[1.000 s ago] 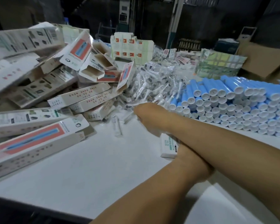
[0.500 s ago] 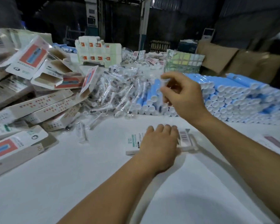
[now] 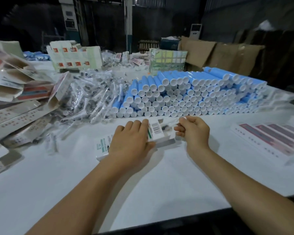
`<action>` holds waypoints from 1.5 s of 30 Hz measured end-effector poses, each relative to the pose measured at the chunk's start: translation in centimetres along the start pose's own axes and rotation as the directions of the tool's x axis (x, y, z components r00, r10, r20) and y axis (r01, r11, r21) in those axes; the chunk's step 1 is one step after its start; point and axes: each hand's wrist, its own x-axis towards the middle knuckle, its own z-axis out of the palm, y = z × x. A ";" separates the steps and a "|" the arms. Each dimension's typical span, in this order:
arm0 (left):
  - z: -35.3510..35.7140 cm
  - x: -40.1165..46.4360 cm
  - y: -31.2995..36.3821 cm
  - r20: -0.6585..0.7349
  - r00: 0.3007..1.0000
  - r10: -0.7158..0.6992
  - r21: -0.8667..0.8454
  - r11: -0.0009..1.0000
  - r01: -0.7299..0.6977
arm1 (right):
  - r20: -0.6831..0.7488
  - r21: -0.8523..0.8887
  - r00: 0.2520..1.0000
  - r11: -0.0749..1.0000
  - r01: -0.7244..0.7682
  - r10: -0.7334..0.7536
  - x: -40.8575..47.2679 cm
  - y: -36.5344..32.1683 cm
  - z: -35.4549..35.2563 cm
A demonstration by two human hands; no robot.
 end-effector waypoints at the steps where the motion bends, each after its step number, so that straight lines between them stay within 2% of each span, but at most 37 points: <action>1: 0.0 0.0 0.0 0.001 1.000 0.000 0.007 1.000 0.000 | 0.002 -0.045 1.000 0.999 0.013 -0.012 -0.3 0.2 0.2; 5: 0.0 -0.2 0.6 -0.013 1.000 0.027 0.011 1.000 -0.027 | -0.018 -0.206 0.996 0.976 0.077 -0.082 -1.5 0.6 0.9; 9: 0.2 0.1 0.9 -0.029 0.999 0.020 0.030 0.999 -0.020 | 0.136 -0.321 0.989 0.941 0.105 -0.063 -2.6 0.9 1.5; 11: 0.1 0.2 0.7 -0.031 0.999 0.012 0.031 0.999 -0.011 | 0.243 -0.303 0.968 0.944 0.133 -0.058 -3.0 0.9 1.8; 13: 0.1 0.3 0.4 -0.038 0.999 -0.004 0.019 1.000 0.004 | 0.268 -0.226 0.959 0.961 0.159 -0.096 -3.1 0.5 1.8; 17: 0.0 0.4 0.0 -0.063 0.998 -0.017 0.000 1.000 0.017 | 0.040 -0.206 0.983 0.961 0.186 -0.182 -2.4 0.2 0.4; 18: 0.0 0.5 -0.2 -0.066 0.998 -0.024 0.003 1.000 0.025 | 0.022 -0.184 0.984 0.966 0.179 -0.178 -2.4 0.2 0.1; 21: -0.2 0.7 -0.6 -0.074 0.994 -0.076 -0.013 0.997 0.075 | 0.095 -0.122 0.978 0.973 0.195 -0.184 -2.8 0.2 0.1; 24: -0.2 0.8 -0.8 -0.080 0.991 -0.109 -0.023 0.994 0.107 | 0.193 -0.173 0.962 0.958 0.229 -0.195 -3.3 0.7 0.5; 34: -0.1 0.8 -0.9 -0.104 0.986 -0.132 -0.007 0.991 0.132 | 0.263 -0.195 0.933 0.933 0.303 -0.248 -4.2 0.5 0.7; 40: 0.2 0.9 -0.6 -0.111 0.986 -0.124 0.019 0.992 0.127 | 0.371 -0.280 0.874 0.860 0.427 -0.313 -5.2 1.1 0.9; 45: 0.4 0.5 -0.4 -0.102 0.992 -0.068 0.069 0.995 0.075 | 0.389 -0.290 0.886 0.880 0.377 -0.252 -4.9 0.9 0.8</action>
